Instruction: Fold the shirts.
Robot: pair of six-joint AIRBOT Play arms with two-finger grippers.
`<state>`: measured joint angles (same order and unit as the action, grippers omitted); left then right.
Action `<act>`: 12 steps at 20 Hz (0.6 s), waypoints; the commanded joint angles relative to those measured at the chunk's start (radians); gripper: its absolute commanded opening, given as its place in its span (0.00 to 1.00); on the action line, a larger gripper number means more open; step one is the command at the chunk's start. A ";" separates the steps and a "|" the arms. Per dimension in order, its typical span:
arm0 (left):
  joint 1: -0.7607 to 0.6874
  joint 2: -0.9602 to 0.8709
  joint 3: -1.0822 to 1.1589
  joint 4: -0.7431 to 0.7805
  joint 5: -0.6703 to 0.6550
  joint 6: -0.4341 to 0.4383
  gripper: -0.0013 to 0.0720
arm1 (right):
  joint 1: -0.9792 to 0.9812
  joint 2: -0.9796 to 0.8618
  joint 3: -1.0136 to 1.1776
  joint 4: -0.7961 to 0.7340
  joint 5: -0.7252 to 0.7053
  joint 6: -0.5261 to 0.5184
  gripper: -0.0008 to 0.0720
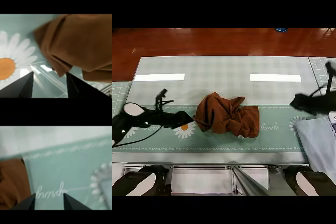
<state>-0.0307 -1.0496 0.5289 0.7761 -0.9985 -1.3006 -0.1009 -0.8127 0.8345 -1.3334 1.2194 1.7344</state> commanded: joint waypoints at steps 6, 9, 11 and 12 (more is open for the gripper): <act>-0.223 -0.246 -0.043 -0.338 0.232 0.115 0.70 | -0.057 0.191 -0.391 0.240 -0.018 -0.018 0.56; -0.225 -0.298 0.011 -0.367 0.235 0.166 0.04 | -0.033 0.190 -0.462 0.315 -0.023 -0.026 0.56; -0.224 -0.300 0.051 -0.366 0.219 0.188 0.04 | 0.031 0.188 -0.512 0.362 -0.079 -0.011 0.56; -0.224 -0.300 0.066 -0.365 0.208 0.193 0.04 | 0.069 0.181 -0.528 0.387 -0.128 -0.001 0.56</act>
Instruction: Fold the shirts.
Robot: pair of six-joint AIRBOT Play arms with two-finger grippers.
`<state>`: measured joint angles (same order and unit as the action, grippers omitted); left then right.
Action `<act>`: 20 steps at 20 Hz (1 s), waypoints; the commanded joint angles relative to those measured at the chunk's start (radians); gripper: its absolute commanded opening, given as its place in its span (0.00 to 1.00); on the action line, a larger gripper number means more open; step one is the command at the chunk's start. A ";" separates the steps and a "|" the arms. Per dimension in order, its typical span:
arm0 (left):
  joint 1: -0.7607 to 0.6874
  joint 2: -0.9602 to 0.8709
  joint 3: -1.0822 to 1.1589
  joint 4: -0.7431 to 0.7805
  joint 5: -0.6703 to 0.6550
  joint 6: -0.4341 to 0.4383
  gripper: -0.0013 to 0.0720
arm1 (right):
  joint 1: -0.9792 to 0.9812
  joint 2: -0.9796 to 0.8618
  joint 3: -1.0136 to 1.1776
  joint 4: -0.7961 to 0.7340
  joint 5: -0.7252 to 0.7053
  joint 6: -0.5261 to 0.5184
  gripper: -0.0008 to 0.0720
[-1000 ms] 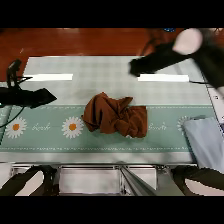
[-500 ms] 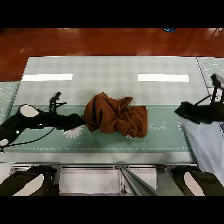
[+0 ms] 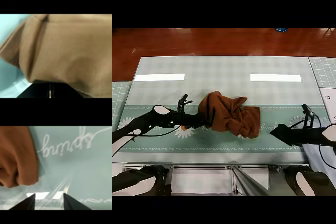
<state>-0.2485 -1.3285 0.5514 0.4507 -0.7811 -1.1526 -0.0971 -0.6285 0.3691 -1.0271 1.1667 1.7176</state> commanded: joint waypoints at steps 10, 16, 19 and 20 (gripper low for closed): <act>-0.005 -0.021 0.080 -0.040 -0.066 0.060 0.04 | 0.380 -0.527 0.061 0.436 -0.430 -0.154 0.56; 0.126 -0.009 0.186 -0.040 -0.190 0.096 0.04 | 0.357 -0.657 0.409 0.397 -0.240 -0.325 0.05; 0.336 0.053 0.415 -0.041 -0.320 0.085 0.04 | 0.237 -0.629 0.742 0.245 -0.098 -0.271 0.05; 0.399 0.077 0.504 -0.041 -0.332 0.051 0.04 | 0.198 -0.618 0.873 0.199 -0.065 -0.252 0.05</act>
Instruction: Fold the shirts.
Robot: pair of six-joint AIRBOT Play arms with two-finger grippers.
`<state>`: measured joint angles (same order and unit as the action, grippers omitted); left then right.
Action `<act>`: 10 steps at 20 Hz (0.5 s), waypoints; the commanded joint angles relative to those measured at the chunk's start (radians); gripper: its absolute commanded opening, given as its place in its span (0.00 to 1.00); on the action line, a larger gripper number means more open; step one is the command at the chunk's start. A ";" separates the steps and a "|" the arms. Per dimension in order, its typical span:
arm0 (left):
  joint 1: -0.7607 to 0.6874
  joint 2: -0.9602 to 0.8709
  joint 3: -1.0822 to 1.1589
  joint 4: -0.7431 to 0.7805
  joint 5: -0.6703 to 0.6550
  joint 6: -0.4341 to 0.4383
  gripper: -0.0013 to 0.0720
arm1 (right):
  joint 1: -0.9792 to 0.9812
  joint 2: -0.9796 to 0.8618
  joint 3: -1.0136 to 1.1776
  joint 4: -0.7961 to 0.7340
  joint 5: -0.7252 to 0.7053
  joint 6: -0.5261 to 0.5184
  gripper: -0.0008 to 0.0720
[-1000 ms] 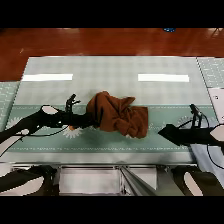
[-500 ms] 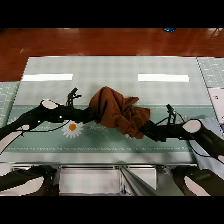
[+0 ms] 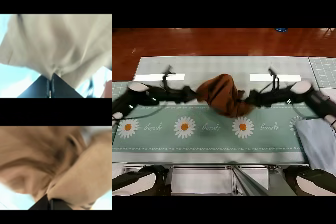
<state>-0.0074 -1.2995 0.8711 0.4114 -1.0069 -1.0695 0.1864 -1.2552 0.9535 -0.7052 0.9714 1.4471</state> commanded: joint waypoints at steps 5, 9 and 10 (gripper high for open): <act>0.346 0.086 0.730 -0.076 -0.144 -0.167 0.04 | -0.193 0.013 0.924 -0.274 0.279 0.085 0.05; 0.440 0.124 1.028 -0.075 -0.272 -0.177 0.04 | -0.204 0.120 1.140 -0.433 0.429 0.086 0.05; 0.468 0.153 1.055 -0.071 -0.287 -0.176 0.04 | -0.204 0.172 1.140 -0.493 0.456 0.085 0.05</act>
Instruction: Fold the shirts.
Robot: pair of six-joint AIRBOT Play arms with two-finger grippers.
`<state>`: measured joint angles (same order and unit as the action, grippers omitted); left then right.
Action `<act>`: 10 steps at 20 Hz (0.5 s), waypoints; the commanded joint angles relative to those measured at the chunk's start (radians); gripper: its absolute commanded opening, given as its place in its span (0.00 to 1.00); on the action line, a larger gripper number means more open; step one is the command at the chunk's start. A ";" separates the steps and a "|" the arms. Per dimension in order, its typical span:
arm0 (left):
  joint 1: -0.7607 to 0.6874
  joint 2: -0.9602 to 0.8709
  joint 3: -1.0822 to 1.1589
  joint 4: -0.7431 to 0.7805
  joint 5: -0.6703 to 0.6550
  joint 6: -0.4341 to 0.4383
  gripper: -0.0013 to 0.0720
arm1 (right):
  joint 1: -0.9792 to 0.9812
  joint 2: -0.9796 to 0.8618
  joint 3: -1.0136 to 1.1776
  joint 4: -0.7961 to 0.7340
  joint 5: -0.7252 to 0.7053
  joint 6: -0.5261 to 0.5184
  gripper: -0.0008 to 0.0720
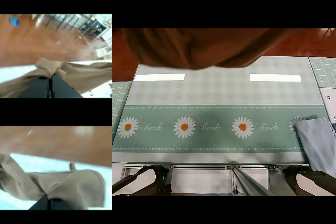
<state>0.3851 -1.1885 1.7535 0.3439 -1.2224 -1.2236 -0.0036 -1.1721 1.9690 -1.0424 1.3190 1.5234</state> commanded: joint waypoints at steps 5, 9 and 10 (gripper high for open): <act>0.177 0.232 0.171 0.235 -0.117 -0.048 0.04 | -0.014 0.308 0.113 -0.481 0.253 0.038 0.05; 0.027 0.364 0.021 0.469 -0.143 -0.058 0.04 | -0.014 0.473 -0.095 -0.563 0.305 0.088 0.05; -0.035 0.395 -0.051 0.532 -0.156 -0.058 0.04 | -0.014 0.510 -0.180 -0.560 0.304 0.102 0.05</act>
<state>0.4503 -0.8833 1.8145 0.6685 -1.3445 -1.2716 -0.0170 -0.7715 1.9343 -1.5208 1.5791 1.5871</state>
